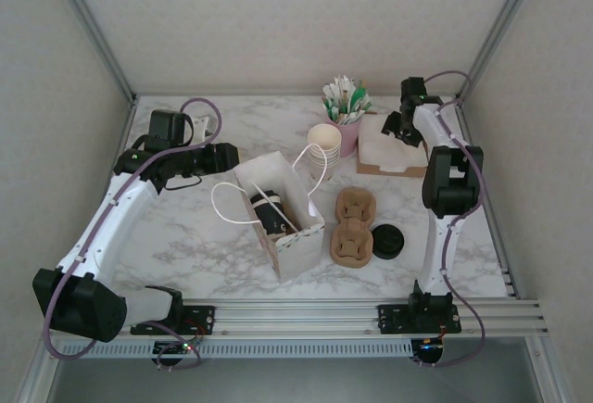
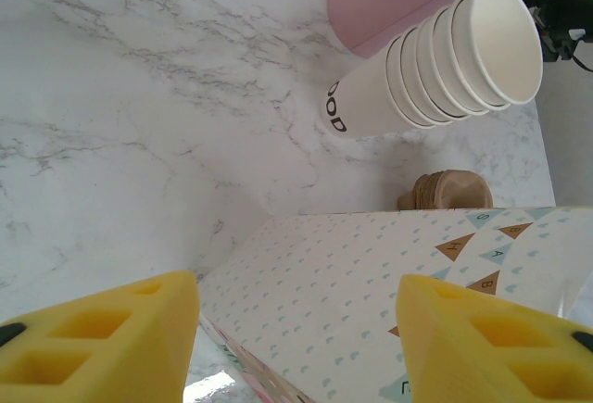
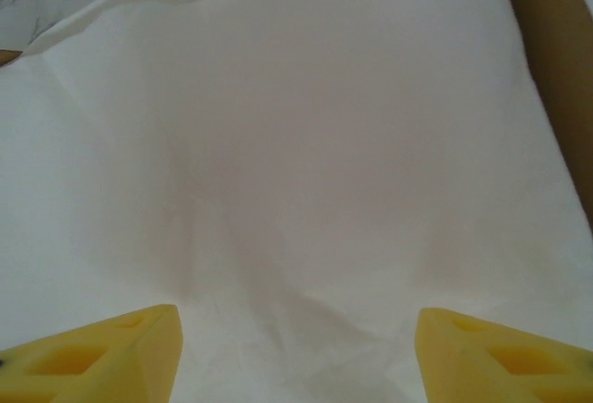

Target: Pack the takeout coffee

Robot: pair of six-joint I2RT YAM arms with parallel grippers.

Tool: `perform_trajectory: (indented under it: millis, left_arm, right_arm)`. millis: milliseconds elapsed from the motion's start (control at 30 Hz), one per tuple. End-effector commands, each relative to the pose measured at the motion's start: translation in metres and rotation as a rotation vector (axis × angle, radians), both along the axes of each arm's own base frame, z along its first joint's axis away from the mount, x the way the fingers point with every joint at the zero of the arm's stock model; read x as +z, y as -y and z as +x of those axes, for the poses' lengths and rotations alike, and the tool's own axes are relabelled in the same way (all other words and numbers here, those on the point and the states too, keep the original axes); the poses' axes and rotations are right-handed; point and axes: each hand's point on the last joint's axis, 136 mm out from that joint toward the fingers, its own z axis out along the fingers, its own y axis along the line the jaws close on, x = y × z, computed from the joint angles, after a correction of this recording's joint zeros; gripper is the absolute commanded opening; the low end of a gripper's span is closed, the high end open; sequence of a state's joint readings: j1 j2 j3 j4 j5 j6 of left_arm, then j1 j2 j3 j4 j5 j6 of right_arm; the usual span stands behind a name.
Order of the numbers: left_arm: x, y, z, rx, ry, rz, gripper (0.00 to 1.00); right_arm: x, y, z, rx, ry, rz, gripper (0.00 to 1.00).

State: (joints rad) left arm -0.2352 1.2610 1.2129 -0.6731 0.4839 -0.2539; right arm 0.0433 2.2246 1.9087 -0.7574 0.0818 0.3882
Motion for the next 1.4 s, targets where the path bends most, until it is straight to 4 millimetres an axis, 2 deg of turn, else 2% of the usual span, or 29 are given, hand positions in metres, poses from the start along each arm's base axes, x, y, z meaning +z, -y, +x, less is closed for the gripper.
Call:
perform_trajectory:
  millis: [0, 67, 167, 300, 367, 467, 633, 667, 767, 867, 1000, 1100, 1167, 1367]
  left_arm:
    - [0.000, 0.001, -0.003, -0.015, 0.014, 0.015, 0.58]
    - [0.000, 0.001, -0.002, -0.015, 0.015, 0.015, 0.58]
    - [-0.001, 0.002, -0.002, -0.015, 0.013, 0.016, 0.58]
    - [-0.001, 0.001, -0.002, -0.015, 0.014, 0.018, 0.58]
    - [0.000, 0.001, -0.002, -0.014, 0.015, 0.018, 0.58]
    - [0.000, 0.001, -0.002, -0.014, 0.016, 0.017, 0.58]
    - [0.002, 0.001, -0.003, -0.013, 0.020, 0.014, 0.58]
    - [0.002, 0.001, -0.003, -0.013, 0.022, 0.014, 0.58]
    - [0.002, 0.001, -0.003, -0.013, 0.022, 0.011, 0.58]
    - [0.003, 0.001, -0.003, -0.011, 0.022, 0.013, 0.58]
    - [0.004, 0.001, -0.002, -0.009, 0.027, 0.012, 0.58]
    - [0.004, 0.001, -0.002, -0.008, 0.027, 0.014, 0.58]
    - [0.003, 0.000, -0.002, -0.006, 0.025, 0.016, 0.58]
    - [0.002, -0.001, -0.002, -0.002, 0.028, 0.023, 0.58]
  right_arm:
    - [-0.019, -0.001, -0.007, 0.033, -0.089, -0.031, 0.65]
    - [-0.024, -0.003, -0.007, 0.043, -0.108, -0.037, 0.63]
    - [-0.024, -0.008, -0.007, 0.065, -0.109, -0.041, 0.53]
    - [-0.005, -0.009, -0.006, 0.066, -0.079, -0.034, 0.25]
    - [0.017, -0.009, -0.008, 0.058, -0.042, -0.032, 0.11]
    - [0.063, -0.010, -0.013, 0.050, 0.051, -0.023, 0.00]
    - [0.165, -0.018, -0.042, 0.051, 0.253, -0.005, 0.00]
    - [0.178, -0.020, -0.048, 0.057, 0.282, -0.003, 0.00]
    - [0.237, -0.042, -0.080, 0.119, 0.412, 0.000, 0.00]
    - [0.289, -0.075, -0.118, 0.218, 0.544, -0.026, 0.00]
    - [0.347, -0.137, -0.175, 0.405, 0.719, 0.010, 0.00]
    - [0.371, -0.191, -0.216, 0.594, 0.806, 0.050, 0.00]
    - [0.381, -0.218, -0.239, 0.688, 0.853, 0.029, 0.00]
    - [0.396, -0.273, -0.280, 0.823, 0.933, -0.146, 0.00]
